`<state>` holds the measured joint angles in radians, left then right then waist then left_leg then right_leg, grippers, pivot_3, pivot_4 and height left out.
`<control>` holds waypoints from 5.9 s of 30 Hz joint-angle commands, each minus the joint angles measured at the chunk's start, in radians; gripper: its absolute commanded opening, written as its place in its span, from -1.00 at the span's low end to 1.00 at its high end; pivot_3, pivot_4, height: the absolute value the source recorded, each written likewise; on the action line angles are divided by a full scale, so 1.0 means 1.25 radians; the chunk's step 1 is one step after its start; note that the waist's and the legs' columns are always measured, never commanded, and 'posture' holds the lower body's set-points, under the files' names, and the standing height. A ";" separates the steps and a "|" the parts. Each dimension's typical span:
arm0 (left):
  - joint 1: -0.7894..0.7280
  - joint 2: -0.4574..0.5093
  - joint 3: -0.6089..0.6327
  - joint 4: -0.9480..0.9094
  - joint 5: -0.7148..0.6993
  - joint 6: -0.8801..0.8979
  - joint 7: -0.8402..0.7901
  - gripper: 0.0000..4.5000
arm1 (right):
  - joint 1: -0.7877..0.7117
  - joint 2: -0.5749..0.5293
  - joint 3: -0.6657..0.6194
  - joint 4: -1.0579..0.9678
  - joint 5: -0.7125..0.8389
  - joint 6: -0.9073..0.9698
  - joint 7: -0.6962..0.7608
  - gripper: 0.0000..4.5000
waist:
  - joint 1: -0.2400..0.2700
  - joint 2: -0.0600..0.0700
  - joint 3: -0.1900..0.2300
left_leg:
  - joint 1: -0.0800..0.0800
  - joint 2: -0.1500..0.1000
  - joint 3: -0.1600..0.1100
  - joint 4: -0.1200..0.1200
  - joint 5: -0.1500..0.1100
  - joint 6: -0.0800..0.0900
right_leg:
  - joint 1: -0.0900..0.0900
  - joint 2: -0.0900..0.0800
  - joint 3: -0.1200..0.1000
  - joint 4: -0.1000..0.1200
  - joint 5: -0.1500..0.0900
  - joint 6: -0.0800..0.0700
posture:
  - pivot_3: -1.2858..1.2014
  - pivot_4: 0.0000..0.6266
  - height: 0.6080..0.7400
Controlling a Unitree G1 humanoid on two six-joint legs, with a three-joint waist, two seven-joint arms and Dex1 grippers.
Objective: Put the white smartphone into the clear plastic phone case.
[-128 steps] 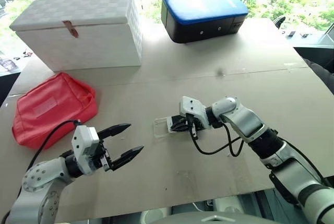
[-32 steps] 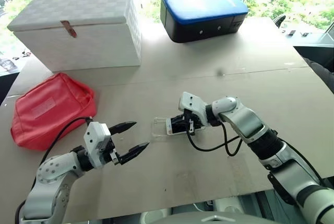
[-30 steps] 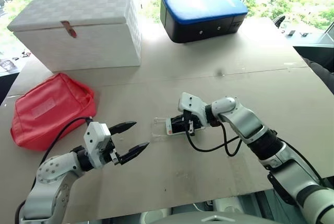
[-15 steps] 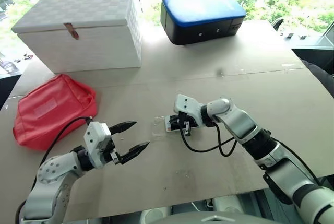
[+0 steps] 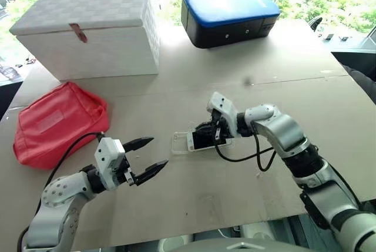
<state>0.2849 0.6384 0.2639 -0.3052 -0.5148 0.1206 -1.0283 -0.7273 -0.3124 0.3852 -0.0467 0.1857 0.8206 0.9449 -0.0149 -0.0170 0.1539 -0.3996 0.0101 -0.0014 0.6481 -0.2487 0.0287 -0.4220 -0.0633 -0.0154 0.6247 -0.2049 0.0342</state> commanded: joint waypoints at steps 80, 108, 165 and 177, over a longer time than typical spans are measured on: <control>0.022 0.024 0.038 -0.027 -0.029 -0.008 -0.020 0.93 | 0.086 -0.242 0.083 -0.204 -0.033 -0.048 0.117 -0.98 | 0.002 -0.002 0.005 | 0.000 0.000 0.000 0.002 0.000 0.000 | 0.001 0.001 0.000 0.000 0.000 0.000 | 0.03 -0.52 1.00; 0.029 0.021 0.033 -0.028 -0.030 -0.010 -0.011 0.93 | -0.028 -0.083 0.046 -0.089 0.021 -0.100 0.091 -0.98 | -0.001 -0.002 0.005 | 0.000 0.001 0.000 0.002 0.000 0.000 | 0.001 0.002 0.000 0.001 0.000 0.000 | 0.03 -0.52 1.00; -0.249 0.100 -0.152 0.189 0.124 0.071 -0.057 -0.99 | 0.214 -0.178 -0.050 -0.289 0.035 -0.039 -0.035 -1.00 | 0.002 -0.002 0.001 | 0.001 0.000 -0.001 0.001 0.000 0.000 | 0.002 0.001 0.000 0.001 0.000 0.001 | 0.03 -0.52 1.00; -0.308 0.099 -0.220 0.182 0.169 0.098 -0.070 -0.99 | 0.180 -0.227 0.052 -0.231 -0.032 -0.050 -0.018 -1.00 | 0.003 -0.004 0.002 | 0.001 0.000 -0.001 0.002 0.000 0.000 | 0.003 0.001 -0.001 0.000 -0.001 0.002 | 0.03 -0.52 1.00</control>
<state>-0.0910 0.7595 0.0045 -0.0388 -0.3063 0.2297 -1.1161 -0.4725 -0.6049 0.4399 -0.3257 0.1515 0.7761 0.9146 -0.0112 -0.0219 0.1567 -0.3983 0.0099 -0.0025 0.6508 -0.2486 0.0289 -0.4187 -0.0623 -0.0162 0.6255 -0.2062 0.0368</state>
